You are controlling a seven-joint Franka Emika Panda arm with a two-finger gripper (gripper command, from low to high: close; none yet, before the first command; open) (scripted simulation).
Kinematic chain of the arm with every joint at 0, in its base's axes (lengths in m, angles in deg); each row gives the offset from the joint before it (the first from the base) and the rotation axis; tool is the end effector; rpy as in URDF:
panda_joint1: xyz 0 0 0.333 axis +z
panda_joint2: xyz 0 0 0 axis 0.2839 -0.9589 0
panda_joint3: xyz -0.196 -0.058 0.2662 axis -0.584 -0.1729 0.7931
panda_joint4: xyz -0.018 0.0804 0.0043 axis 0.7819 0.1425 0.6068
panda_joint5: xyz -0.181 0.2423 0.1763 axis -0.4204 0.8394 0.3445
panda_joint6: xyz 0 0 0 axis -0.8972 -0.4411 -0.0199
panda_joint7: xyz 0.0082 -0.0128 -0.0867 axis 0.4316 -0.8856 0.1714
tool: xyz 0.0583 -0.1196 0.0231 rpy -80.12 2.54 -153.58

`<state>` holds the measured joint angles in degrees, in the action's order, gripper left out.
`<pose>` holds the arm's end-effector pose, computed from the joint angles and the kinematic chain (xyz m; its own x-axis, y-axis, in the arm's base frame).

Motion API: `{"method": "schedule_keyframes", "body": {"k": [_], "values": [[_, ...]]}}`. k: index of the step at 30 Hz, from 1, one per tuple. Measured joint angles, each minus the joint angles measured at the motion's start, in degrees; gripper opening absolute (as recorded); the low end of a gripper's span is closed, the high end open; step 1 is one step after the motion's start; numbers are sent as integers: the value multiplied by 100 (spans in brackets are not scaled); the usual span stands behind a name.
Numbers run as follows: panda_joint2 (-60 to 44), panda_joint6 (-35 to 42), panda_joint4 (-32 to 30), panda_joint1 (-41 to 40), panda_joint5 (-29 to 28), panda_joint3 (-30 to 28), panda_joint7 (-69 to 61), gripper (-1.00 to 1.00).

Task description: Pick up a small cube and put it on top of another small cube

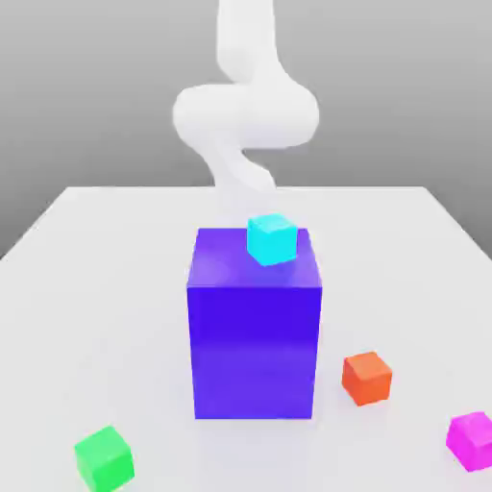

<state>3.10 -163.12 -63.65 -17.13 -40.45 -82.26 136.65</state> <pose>0.3414 0.0193 0.6757 0.5160 -0.7038 0.4883 -0.5341 -0.7100 -0.4589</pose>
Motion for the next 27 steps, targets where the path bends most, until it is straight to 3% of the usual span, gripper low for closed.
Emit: {"method": "schedule_keyframes", "body": {"k": [15,27], "values": [[-3147,-793,38,-80,-1170,1522,1593,0],[-5555,-1479,49,692,-1770,1900,2627,0]]}}
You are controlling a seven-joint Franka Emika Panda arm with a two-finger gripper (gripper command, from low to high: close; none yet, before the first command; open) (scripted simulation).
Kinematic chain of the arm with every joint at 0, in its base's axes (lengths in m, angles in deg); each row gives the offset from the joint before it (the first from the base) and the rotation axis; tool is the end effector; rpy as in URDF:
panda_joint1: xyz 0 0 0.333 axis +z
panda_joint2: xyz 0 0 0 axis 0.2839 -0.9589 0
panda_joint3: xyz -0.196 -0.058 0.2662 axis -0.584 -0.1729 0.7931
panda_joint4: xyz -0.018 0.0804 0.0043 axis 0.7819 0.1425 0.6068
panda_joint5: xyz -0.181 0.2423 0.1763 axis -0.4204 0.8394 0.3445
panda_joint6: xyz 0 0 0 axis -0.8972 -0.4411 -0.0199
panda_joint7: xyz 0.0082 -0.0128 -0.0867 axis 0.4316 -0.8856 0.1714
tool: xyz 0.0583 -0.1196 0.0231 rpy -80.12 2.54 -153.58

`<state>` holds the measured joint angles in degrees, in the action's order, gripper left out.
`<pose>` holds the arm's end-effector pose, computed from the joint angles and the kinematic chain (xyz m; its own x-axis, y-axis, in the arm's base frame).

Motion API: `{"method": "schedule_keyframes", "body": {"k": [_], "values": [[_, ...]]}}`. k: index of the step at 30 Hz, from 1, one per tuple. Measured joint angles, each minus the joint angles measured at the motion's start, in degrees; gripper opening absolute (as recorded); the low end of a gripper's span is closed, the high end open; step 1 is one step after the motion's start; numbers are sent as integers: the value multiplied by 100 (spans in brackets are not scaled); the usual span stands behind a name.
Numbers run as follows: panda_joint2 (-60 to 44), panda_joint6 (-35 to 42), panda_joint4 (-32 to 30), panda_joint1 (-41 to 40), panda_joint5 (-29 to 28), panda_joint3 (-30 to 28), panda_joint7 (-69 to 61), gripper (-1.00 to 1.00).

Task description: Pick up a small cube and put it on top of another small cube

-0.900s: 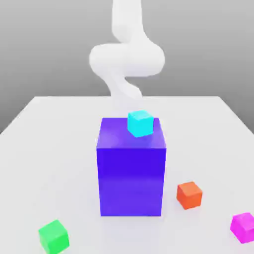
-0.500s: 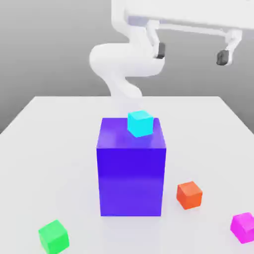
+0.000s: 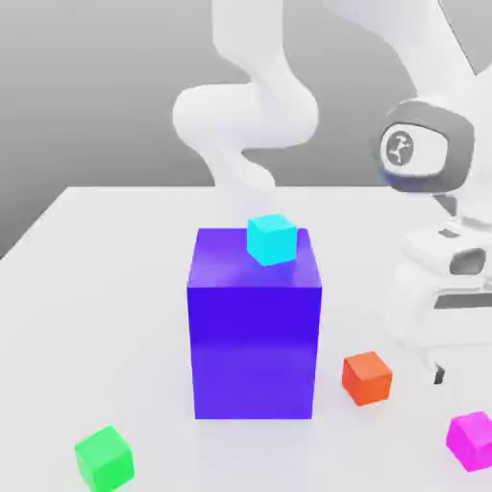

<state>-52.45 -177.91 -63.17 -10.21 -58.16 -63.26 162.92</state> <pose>0.4560 0.2441 0.2766 0.8509 -0.5146 0.1051 -0.5156 -0.8566 -0.0203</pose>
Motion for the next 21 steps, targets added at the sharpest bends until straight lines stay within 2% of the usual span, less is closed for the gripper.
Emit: {"method": "schedule_keyframes", "body": {"k": [4,7,8,15,19,21], "values": [[-734,-321,10,266,14,88,177,0],[-1357,-749,151,575,-317,-245,445,0],[-1548,-888,199,685,-427,-376,528,-100],[-1584,-920,207,702,-447,-395,544,-100],[-882,-421,17,365,52,-2,199,-100],[-650,-295,-73,33,310,-161,221,-100]]}}
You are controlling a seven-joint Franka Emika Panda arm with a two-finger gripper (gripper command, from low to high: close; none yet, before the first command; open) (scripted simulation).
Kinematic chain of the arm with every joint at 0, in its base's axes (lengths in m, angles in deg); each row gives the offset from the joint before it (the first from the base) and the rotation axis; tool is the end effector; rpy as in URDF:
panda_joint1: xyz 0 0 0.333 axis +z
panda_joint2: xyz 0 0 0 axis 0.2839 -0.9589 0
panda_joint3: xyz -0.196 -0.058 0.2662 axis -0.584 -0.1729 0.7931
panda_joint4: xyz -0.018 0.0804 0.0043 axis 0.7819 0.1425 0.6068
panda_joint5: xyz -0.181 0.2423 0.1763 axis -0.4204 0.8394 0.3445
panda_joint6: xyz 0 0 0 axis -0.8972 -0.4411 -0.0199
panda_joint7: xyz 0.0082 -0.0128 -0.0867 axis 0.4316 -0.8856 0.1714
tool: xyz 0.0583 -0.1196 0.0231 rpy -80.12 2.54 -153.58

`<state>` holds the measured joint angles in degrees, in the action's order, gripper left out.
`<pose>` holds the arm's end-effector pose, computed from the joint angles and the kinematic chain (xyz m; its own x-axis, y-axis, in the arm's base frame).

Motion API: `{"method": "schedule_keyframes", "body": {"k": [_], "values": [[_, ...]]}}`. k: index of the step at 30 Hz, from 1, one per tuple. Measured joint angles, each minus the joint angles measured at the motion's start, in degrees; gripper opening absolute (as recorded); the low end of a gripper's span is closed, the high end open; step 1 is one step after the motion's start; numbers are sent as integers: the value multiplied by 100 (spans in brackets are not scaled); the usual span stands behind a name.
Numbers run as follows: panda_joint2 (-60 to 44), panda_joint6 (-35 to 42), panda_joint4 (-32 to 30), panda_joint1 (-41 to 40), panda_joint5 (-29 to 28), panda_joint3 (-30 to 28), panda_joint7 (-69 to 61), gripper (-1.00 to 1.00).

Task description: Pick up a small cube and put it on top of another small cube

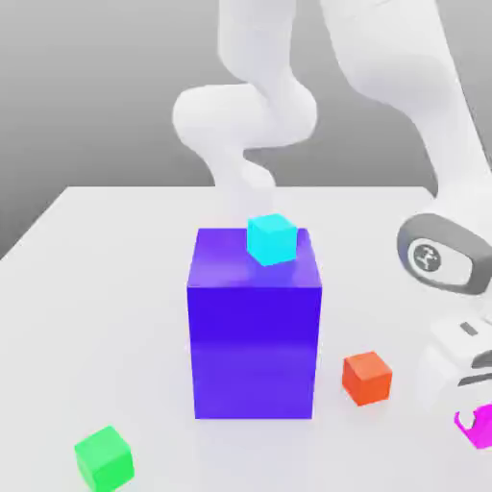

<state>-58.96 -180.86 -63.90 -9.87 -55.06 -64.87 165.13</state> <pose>0.4522 0.2355 0.2210 0.7999 -0.6001 0.0040 -0.6001 -0.7999 0.0098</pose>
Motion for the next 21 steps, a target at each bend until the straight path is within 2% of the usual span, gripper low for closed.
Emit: {"method": "schedule_keyframes", "body": {"k": [13,17,18,21], "values": [[973,162,-603,-2009,1305,-1578,550,-100],[405,-389,-537,-2536,1615,-2036,729,-100],[282,-502,-524,-2575,1640,-2065,739,100],[282,-503,-524,-2575,1640,-2065,739,100]]}}
